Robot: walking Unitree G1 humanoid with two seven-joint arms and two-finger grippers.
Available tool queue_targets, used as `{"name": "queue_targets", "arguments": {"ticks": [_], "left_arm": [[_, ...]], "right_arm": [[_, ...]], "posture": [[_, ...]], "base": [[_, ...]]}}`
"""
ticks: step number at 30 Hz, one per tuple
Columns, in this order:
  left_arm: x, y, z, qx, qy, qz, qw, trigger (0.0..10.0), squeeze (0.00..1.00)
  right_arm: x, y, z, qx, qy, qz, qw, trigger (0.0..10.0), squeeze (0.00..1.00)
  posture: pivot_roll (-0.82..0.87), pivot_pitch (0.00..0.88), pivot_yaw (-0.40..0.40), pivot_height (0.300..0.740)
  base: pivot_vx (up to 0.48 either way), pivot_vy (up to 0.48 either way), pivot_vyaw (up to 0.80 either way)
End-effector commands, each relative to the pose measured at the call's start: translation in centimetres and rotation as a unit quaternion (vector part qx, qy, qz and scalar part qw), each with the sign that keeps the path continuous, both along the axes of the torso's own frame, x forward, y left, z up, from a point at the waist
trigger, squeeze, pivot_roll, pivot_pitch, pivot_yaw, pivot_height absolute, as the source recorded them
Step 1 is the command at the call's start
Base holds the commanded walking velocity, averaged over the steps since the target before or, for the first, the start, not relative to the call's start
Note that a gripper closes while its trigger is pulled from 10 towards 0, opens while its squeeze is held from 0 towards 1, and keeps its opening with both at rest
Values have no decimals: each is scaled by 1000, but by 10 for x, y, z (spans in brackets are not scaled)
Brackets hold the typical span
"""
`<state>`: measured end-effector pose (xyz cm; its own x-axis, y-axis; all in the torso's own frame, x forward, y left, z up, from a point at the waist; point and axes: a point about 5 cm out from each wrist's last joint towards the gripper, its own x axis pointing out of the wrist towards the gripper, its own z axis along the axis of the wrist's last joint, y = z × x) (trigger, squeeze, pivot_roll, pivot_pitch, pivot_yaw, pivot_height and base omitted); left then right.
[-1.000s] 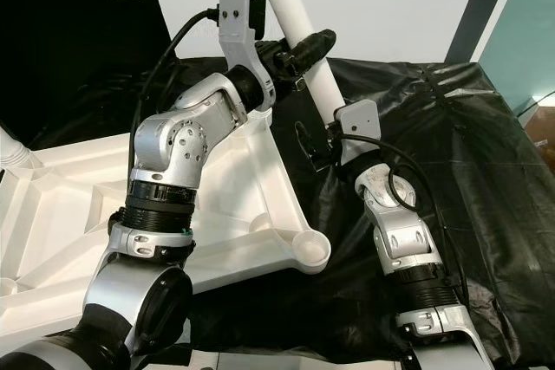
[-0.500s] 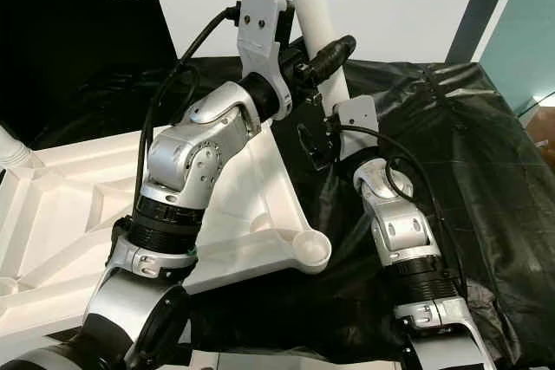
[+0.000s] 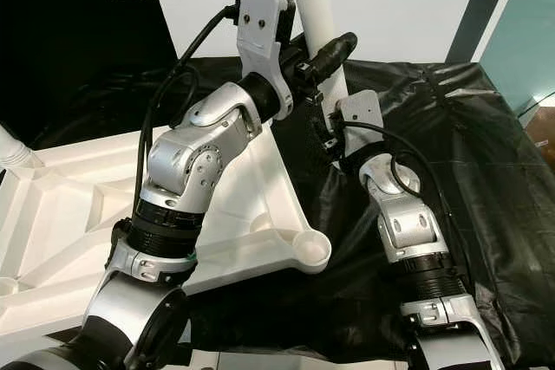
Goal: Building children table
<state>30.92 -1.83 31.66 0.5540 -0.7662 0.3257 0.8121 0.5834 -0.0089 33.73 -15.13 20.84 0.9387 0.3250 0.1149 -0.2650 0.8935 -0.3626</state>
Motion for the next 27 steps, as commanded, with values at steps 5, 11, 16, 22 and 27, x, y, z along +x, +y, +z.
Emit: {"name": "queue_targets", "arguments": {"ticks": [5, 11, 16, 22, 27], "left_arm": [[-16, -20, -3, -18, 2, -50, 999, 10000, 0], [-20, -20, -5, -12, -5, -73, 997, 10000, 1000], [-20, -16, -8, 0, -24, -71, 997, 10000, 702], [-15, 6, -20, 19, -43, -38, 998, 10000, 0], [-11, 23, -33, 48, -52, -10, 997, 10000, 0]], "right_arm": [[-3, 4, 0, 9, 5, 5, 1000, 0, 0], [-1, -2, -2, 36, 17, -24, 999, 10000, 0], [2, -9, -3, 58, 20, -54, 997, 10000, 0], [2, -20, -7, 100, 15, -98, 990, 10000, 0], [0, -25, -10, 120, 6, -116, 986, 10000, 0]], "posture": [[-74, 0, 47, 740], [-77, 0, 48, 740], [-74, 0, 48, 740], [-59, 0, 43, 740], [-51, 0, 37, 740]], "base": [[0, 0, 0], [0, 0, 0], [0, 0, 0], [0, 0, 0], [0, 0, 0]]}}
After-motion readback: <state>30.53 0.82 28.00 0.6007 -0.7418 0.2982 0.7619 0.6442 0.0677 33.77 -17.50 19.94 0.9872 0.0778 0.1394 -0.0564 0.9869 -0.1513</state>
